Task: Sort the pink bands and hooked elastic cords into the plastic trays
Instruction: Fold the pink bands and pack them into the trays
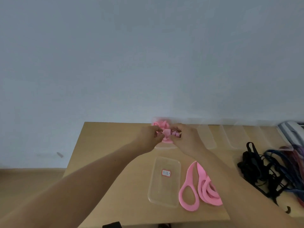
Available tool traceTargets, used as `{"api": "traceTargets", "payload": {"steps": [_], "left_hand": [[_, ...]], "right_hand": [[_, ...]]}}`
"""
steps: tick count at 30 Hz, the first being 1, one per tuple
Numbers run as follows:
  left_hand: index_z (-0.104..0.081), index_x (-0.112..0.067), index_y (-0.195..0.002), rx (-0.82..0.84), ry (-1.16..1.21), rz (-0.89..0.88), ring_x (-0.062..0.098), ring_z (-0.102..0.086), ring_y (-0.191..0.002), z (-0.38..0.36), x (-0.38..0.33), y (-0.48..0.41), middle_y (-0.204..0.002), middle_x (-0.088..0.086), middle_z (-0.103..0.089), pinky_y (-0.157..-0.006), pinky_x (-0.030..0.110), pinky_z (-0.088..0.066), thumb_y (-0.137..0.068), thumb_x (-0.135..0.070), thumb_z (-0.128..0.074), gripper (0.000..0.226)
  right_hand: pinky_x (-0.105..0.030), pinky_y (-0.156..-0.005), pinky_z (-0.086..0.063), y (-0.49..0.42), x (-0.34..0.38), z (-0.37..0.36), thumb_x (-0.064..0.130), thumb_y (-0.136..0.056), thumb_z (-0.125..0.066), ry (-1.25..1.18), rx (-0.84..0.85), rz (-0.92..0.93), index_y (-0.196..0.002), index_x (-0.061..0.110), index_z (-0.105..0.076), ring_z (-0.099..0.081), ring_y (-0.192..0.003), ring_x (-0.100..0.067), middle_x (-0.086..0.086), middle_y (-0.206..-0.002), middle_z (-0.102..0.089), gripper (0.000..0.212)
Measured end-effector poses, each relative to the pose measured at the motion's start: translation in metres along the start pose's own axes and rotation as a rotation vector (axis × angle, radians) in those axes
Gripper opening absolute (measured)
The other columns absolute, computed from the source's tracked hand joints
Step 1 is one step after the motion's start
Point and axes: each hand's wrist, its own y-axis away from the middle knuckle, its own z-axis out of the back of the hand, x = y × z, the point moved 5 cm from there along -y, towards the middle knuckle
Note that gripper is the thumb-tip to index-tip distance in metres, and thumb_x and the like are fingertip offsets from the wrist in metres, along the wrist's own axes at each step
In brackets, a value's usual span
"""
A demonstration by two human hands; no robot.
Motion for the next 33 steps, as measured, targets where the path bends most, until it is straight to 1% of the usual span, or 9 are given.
{"api": "traceTargets", "payload": {"steps": [1, 3, 5, 8, 12, 17, 22, 27, 33], "left_hand": [[-0.067, -0.016, -0.117, 0.009, -0.072, 0.024, 0.018, -0.062, -0.077, -0.006, 0.004, -0.006, -0.093, 0.005, -0.07, -0.07, 0.03, -0.049, -0.098, -0.029, -0.054, 0.027], [-0.063, -0.018, -0.12, 0.048, -0.254, 0.062, 0.026, -0.061, -0.099, -0.02, 0.014, -0.016, -0.105, 0.007, -0.069, -0.082, 0.037, -0.049, -0.1, -0.033, -0.046, 0.03], [-0.058, -0.018, -0.123, 0.071, -0.377, 0.086, 0.025, -0.054, -0.111, -0.031, 0.025, -0.025, -0.108, 0.007, -0.067, -0.089, 0.038, -0.045, -0.101, -0.036, -0.042, 0.033], [-0.061, -0.018, -0.117, 0.102, -0.469, 0.098, 0.022, -0.046, -0.12, -0.043, 0.039, -0.038, -0.106, 0.003, -0.068, -0.094, 0.035, -0.038, -0.1, -0.036, -0.043, 0.031], [-0.067, -0.024, -0.115, 0.127, -0.565, 0.086, 0.024, -0.039, -0.123, -0.053, 0.045, -0.05, -0.105, -0.001, -0.069, -0.098, 0.036, -0.033, -0.099, -0.039, -0.045, 0.031], [-0.069, -0.031, -0.118, 0.149, -0.768, -0.002, 0.027, -0.035, -0.128, -0.066, 0.05, -0.049, -0.121, -0.004, -0.062, -0.104, 0.034, -0.023, -0.099, -0.04, -0.041, 0.035], [-0.069, -0.032, -0.118, 0.122, -0.744, -0.012, 0.026, -0.035, -0.128, -0.067, 0.051, -0.048, -0.121, -0.004, -0.06, -0.107, 0.033, -0.018, -0.098, -0.038, -0.041, 0.035], [-0.067, -0.03, -0.12, 0.07, -0.632, 0.026, 0.023, -0.034, -0.131, -0.064, 0.056, -0.047, -0.126, -0.007, -0.059, -0.107, 0.032, -0.016, -0.096, -0.036, -0.047, 0.032], [-0.062, -0.034, -0.127, 0.141, -0.734, -0.009, 0.026, -0.026, -0.14, -0.072, 0.057, -0.043, -0.139, -0.01, -0.052, -0.112, 0.038, -0.011, -0.101, -0.038, -0.034, 0.038]], "right_hand": [[-0.011, -0.06, -0.044, -0.006, -0.006, -0.006, 0.015, -0.085, -0.067, 0.006, 0.028, 0.002, -0.105, 0.018, -0.07, -0.06, -0.069, 0.0, 0.005, -0.081, -0.069, 0.021], [-0.009, -0.056, -0.039, -0.017, -0.019, -0.018, 0.013, -0.084, -0.066, 0.006, 0.087, 0.008, -0.102, 0.02, -0.068, -0.054, -0.063, 0.004, 0.011, -0.074, -0.062, 0.019], [-0.012, -0.057, -0.037, -0.028, -0.033, -0.031, 0.014, -0.082, -0.067, -0.006, 0.141, 0.001, -0.096, 0.02, -0.067, -0.056, -0.065, -0.003, 0.013, -0.073, -0.059, 0.015], [-0.022, -0.066, -0.048, -0.042, -0.052, -0.048, 0.02, -0.083, -0.069, 0.005, 0.206, -0.021, -0.097, 0.015, -0.069, -0.064, -0.077, -0.014, 0.007, -0.081, -0.066, 0.015], [-0.032, -0.073, -0.053, -0.051, -0.07, -0.064, 0.023, -0.085, -0.066, 0.034, 0.252, -0.047, -0.102, 0.016, -0.067, -0.065, -0.084, -0.019, 0.0, -0.092, -0.071, 0.018], [-0.025, -0.056, -0.039, -0.055, -0.072, -0.072, 0.037, -0.085, -0.066, 0.191, 0.315, 0.07, -0.093, 0.018, -0.067, -0.063, -0.076, -0.019, 0.005, -0.082, -0.067, 0.02], [-0.027, -0.058, -0.039, -0.058, -0.071, -0.08, 0.04, -0.093, -0.056, 0.409, 0.302, 0.162, -0.098, 0.019, -0.065, -0.064, -0.077, -0.024, 0.001, -0.091, -0.069, 0.024], [-0.027, -0.062, -0.039, -0.064, -0.076, -0.083, 0.04, -0.092, -0.056, 0.374, 0.246, 0.103, -0.101, 0.024, -0.065, -0.066, -0.084, -0.023, 0.004, -0.092, -0.07, 0.02], [-0.028, -0.059, -0.033, -0.06, -0.069, -0.089, 0.046, -0.095, -0.05, 0.623, 0.252, 0.186, -0.105, 0.019, -0.063, -0.067, -0.083, -0.026, -0.002, -0.098, -0.067, 0.031]]}}
